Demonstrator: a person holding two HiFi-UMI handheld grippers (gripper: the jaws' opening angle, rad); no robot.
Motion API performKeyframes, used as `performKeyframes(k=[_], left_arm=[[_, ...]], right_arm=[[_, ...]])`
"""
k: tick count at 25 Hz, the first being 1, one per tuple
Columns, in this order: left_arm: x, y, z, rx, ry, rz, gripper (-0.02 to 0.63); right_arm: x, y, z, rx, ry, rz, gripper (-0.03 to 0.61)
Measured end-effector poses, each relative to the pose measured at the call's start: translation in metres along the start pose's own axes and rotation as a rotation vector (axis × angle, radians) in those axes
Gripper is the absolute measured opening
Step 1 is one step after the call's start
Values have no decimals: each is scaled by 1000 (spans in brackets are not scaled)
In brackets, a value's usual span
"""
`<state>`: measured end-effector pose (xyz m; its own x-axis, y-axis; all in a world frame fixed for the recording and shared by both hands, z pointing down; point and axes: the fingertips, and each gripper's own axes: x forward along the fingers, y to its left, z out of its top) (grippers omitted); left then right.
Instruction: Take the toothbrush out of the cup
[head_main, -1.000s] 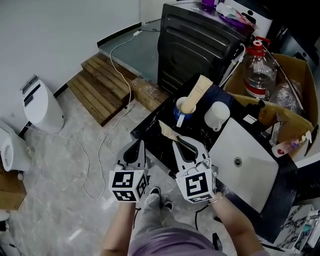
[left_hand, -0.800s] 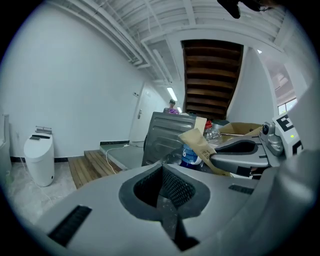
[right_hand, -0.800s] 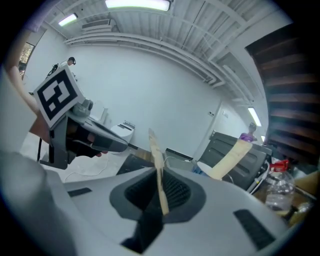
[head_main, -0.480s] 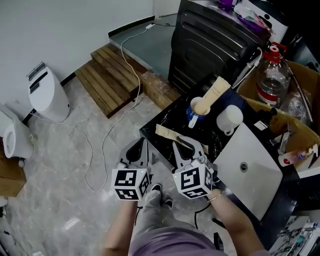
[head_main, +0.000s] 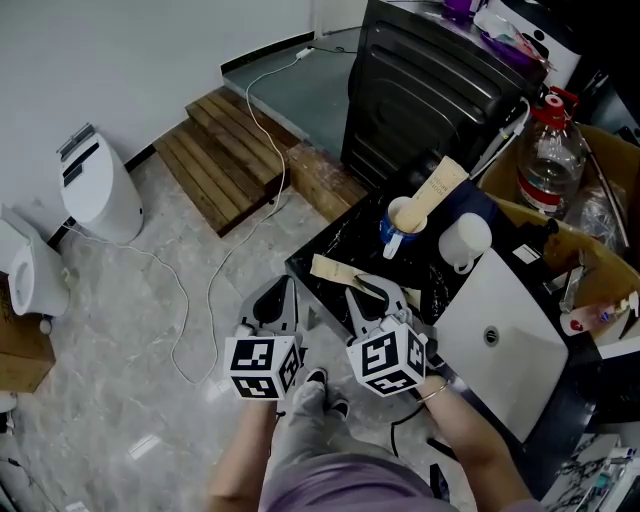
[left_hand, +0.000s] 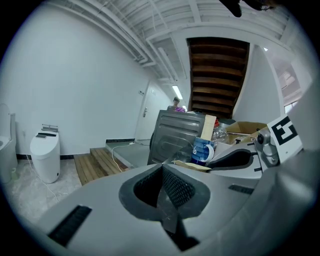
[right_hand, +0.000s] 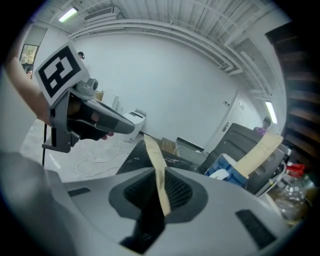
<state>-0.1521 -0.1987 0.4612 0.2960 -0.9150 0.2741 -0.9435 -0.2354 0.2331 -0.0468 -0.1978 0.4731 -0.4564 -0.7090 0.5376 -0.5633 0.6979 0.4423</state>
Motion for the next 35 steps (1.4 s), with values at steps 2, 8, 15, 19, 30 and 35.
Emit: performKeyframes(k=[2, 8, 15, 19, 30, 35], left_arm=[[-1, -1, 1, 0, 0, -2, 0], [-2, -3, 6, 5, -5, -10, 0], [0, -8, 17, 25, -15, -23, 0], [6, -17, 29, 48, -28, -50, 0], [48, -61, 53, 109, -39, -183, 0], [69, -77, 59, 128, -33, -239, 0]], right_arm=[[0, 2, -1, 9, 4, 15, 58], [-2, 7, -2, 87, 0, 78, 93], [-19, -12, 13, 291, -114, 82, 124], [-37, -46, 25, 494, -229, 44, 120], [-75, -158, 9, 768, -385, -253, 124], [-64, -187, 4, 793, -369, -289, 172]])
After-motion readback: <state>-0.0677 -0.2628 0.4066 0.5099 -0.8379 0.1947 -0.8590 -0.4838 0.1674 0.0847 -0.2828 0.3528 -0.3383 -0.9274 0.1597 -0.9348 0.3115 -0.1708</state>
